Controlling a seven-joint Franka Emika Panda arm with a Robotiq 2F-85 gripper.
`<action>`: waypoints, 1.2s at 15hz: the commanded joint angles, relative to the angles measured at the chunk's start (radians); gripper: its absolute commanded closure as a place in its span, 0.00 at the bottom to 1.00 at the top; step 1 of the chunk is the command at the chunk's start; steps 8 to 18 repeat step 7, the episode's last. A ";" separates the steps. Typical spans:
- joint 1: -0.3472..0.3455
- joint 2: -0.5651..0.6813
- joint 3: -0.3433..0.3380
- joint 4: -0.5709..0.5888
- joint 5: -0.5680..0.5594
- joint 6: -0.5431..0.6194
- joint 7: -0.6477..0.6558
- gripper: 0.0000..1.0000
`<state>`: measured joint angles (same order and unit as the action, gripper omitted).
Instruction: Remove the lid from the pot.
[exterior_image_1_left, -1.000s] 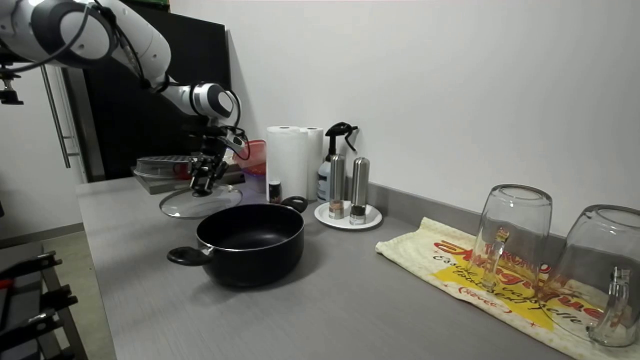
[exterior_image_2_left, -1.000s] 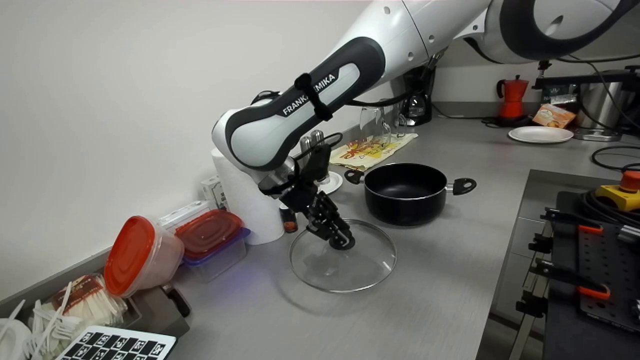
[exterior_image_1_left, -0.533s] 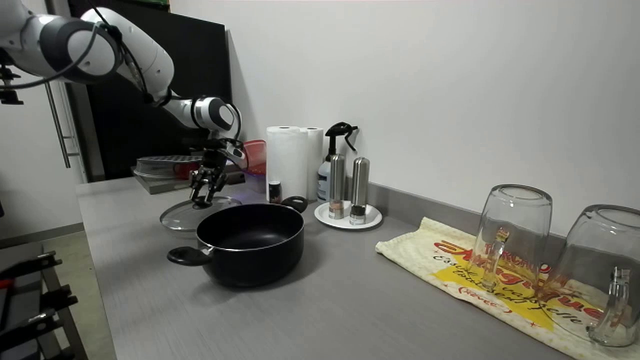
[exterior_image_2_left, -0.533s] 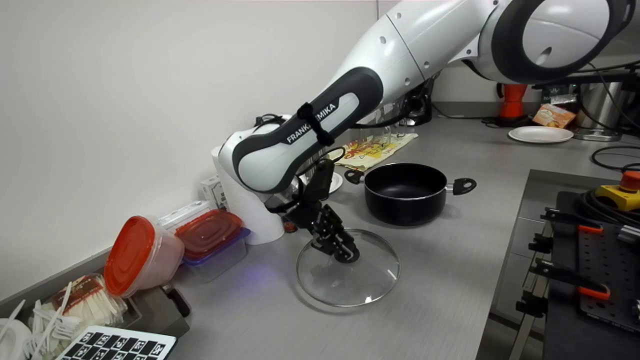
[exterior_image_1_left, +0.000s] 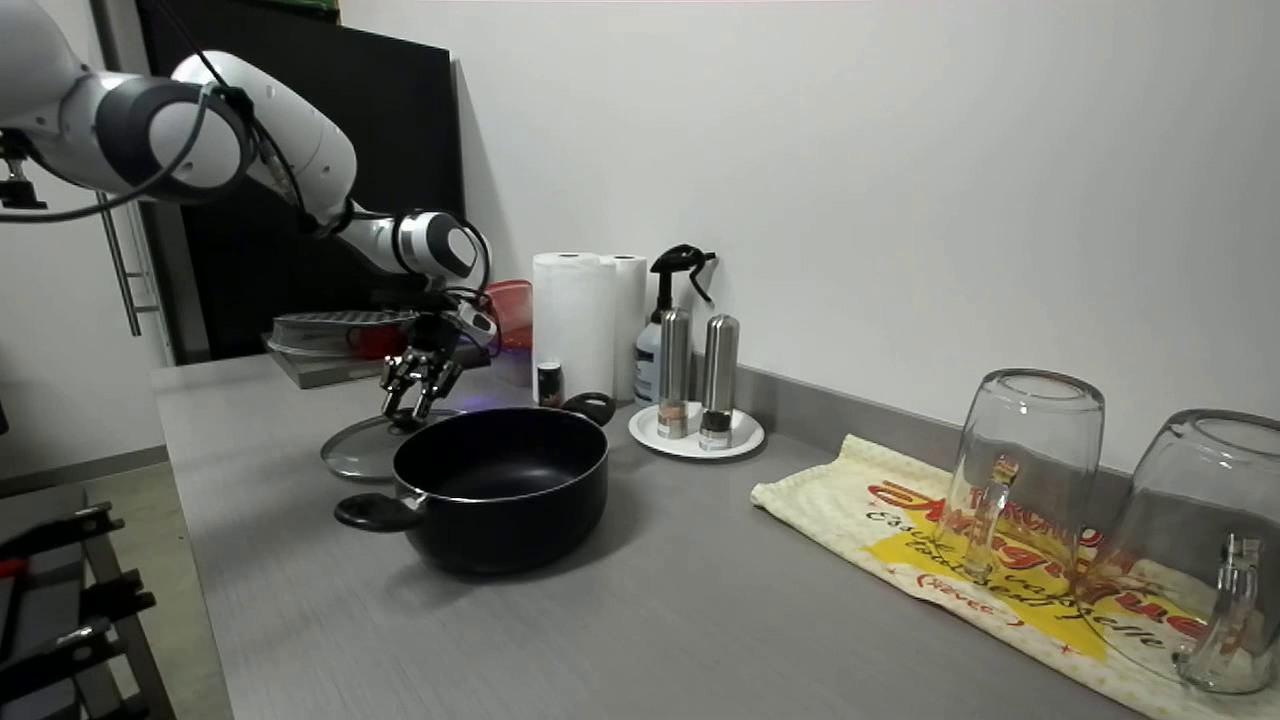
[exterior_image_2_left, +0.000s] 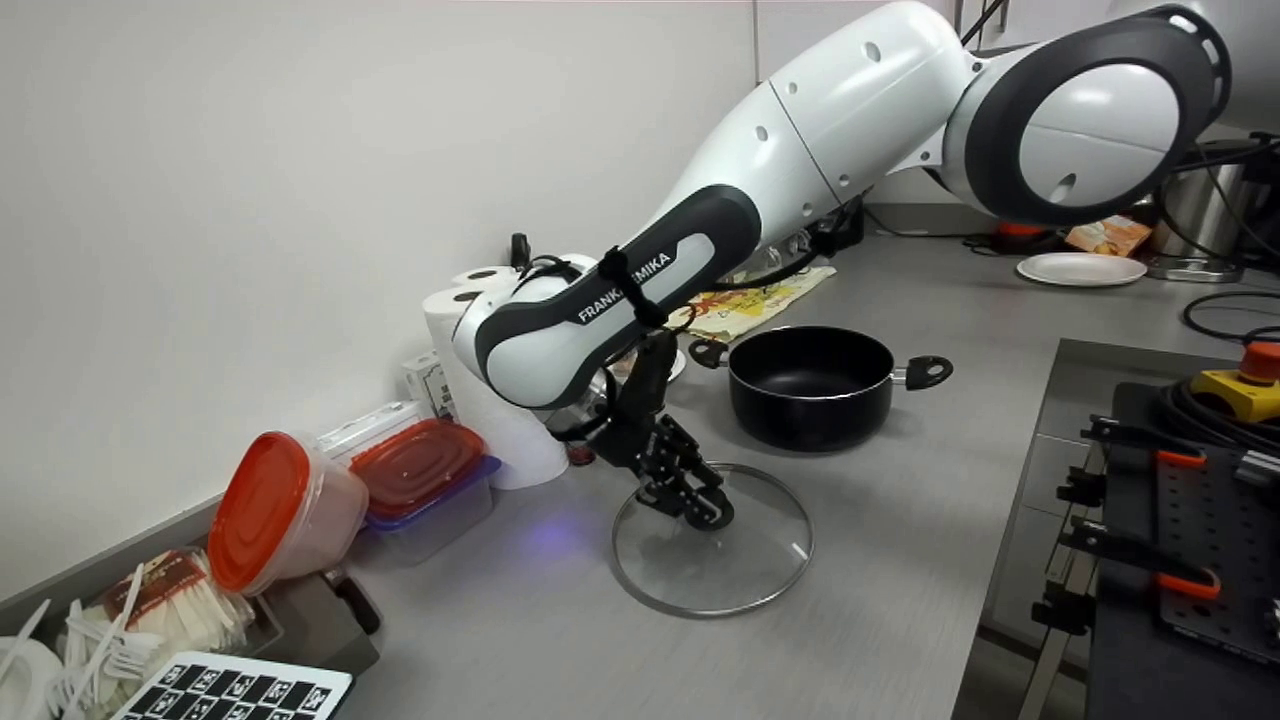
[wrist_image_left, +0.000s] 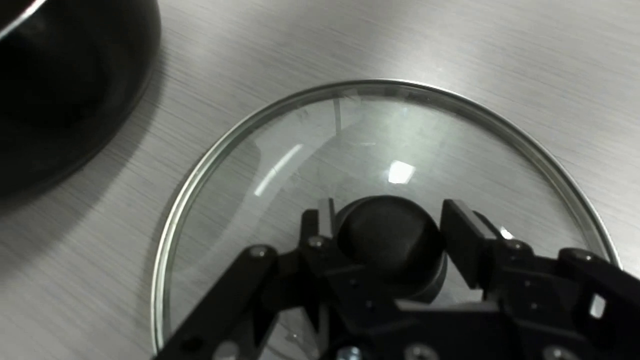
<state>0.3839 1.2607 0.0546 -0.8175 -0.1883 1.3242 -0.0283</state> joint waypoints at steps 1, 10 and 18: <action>0.000 0.003 -0.003 0.008 0.000 -0.010 0.000 0.36; 0.000 0.006 -0.005 0.019 0.000 -0.020 0.000 0.30; 0.000 0.006 -0.005 0.019 0.000 -0.020 0.000 0.30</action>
